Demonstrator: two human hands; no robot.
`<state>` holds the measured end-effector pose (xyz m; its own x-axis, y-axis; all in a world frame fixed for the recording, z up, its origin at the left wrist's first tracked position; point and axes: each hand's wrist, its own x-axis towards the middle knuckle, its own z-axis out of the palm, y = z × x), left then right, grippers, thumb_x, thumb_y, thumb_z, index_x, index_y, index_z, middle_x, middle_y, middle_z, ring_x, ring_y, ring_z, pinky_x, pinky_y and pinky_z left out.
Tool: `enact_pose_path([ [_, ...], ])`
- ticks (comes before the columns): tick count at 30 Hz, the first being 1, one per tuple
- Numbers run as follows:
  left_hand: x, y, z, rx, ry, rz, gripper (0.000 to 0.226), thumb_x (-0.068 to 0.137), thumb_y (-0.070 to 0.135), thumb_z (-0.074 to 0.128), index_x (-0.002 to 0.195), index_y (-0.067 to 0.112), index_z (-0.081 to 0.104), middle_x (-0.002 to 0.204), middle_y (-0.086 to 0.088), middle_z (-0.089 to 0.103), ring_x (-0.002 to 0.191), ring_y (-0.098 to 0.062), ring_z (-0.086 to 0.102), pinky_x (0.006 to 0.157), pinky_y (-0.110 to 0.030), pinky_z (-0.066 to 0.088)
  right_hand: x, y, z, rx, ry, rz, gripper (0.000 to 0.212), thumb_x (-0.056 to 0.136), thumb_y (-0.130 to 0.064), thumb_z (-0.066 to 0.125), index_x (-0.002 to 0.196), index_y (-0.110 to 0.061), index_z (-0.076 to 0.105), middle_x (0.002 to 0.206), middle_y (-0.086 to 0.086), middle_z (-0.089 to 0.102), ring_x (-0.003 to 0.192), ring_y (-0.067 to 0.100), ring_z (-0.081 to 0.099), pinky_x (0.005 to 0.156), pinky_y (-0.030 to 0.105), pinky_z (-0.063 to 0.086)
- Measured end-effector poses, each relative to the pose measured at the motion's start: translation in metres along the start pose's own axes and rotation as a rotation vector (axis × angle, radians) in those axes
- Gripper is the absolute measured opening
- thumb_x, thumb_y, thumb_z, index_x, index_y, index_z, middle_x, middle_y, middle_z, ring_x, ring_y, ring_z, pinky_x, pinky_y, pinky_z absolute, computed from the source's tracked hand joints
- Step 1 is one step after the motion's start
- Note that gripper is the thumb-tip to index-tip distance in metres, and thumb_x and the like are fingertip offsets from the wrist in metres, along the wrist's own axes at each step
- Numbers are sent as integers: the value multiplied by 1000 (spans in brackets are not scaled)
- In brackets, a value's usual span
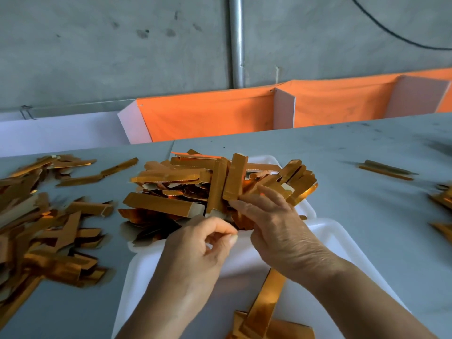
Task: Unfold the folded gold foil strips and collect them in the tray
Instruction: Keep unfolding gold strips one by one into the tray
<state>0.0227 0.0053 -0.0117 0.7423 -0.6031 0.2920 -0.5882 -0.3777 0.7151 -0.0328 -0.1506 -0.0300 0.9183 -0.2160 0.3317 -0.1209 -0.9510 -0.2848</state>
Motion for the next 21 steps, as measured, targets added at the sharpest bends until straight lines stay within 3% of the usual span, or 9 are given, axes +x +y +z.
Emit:
enact_pose_path([
  [3, 2, 0, 1, -20, 49, 4, 13, 86, 28, 63, 89, 40, 65, 91, 21, 63, 89, 11, 54, 71, -2, 42, -1, -3, -6, -20, 177, -34, 38, 80, -2, 68, 114, -19, 69, 116, 7, 60, 116, 32, 48, 84, 47, 53],
  [5, 2, 0, 1, -82, 95, -10, 14, 86, 31, 60, 94, 41, 65, 95, 21, 64, 91, 11, 56, 70, -2, 44, 0, -3, -11, 47, 350, -76, 22, 70, 5, 78, 89, -6, 74, 97, 13, 63, 95, 33, 58, 68, 39, 56],
  [7, 3, 1, 0, -215, 96, -67, 16, 83, 46, 53, 95, 43, 63, 98, 19, 68, 91, 8, 61, 76, -9, 48, 0, -1, -18, 216, 511, -121, 24, 64, 15, 75, 80, -2, 72, 96, 15, 61, 92, 30, 60, 72, 27, 52],
  [9, 3, 2, 0, -465, 46, -147, 33, 75, 58, 49, 95, 39, 67, 98, 16, 71, 92, 1, 66, 83, -23, 52, -3, -3, -25, 346, 565, -192, 26, 67, 19, 67, 82, -1, 71, 100, 15, 59, 99, 22, 59, 80, 17, 48],
  [11, 3, 4, -1, -758, -46, -203, 34, 76, 54, 54, 96, 33, 73, 102, 6, 73, 97, -11, 68, 83, -31, 54, -7, -9, -28, 379, 510, -299, 25, 73, 19, 60, 86, 0, 71, 104, 13, 59, 110, 17, 57, 87, 15, 46],
  [14, 5, 4, -2, -1035, -76, -253, 31, 73, 32, 64, 99, 19, 74, 103, -9, 72, 94, -21, 70, 73, -26, 56, -10, -18, -29, 362, 401, -404, 33, 73, 20, 50, 91, 1, 69, 110, 12, 62, 115, 14, 56, 93, 16, 45],
  [17, 7, -2, 0, -1049, 2, -325, 35, 63, 14, 67, 98, 14, 74, 92, -6, 74, 79, -14, 71, 63, -23, 55, -11, -18, -33, 534, 357, -364, 42, 70, 19, 41, 99, -1, 64, 110, 8, 64, 110, 12, 60, 91, 21, 49],
  [19, 7, -4, 1, -960, 40, -333, 41, 64, 12, 67, 105, 14, 71, 92, -6, 74, 83, -19, 70, 76, -34, 56, -13, -15, -33, 702, 393, -200, 34, 80, 8, 40, 102, -7, 62, 105, 5, 65, 104, 16, 64, 87, 32, 54],
  [21, 6, -1, 2, -859, 37, -285, 41, 71, 12, 67, 111, 18, 68, 95, -4, 74, 92, -24, 68, 86, -40, 51, -14, -14, -34, 832, 432, 11, 12, 92, -9, 52, 99, -13, 62, 100, 2, 67, 98, 18, 66, 80, 38, 57],
])
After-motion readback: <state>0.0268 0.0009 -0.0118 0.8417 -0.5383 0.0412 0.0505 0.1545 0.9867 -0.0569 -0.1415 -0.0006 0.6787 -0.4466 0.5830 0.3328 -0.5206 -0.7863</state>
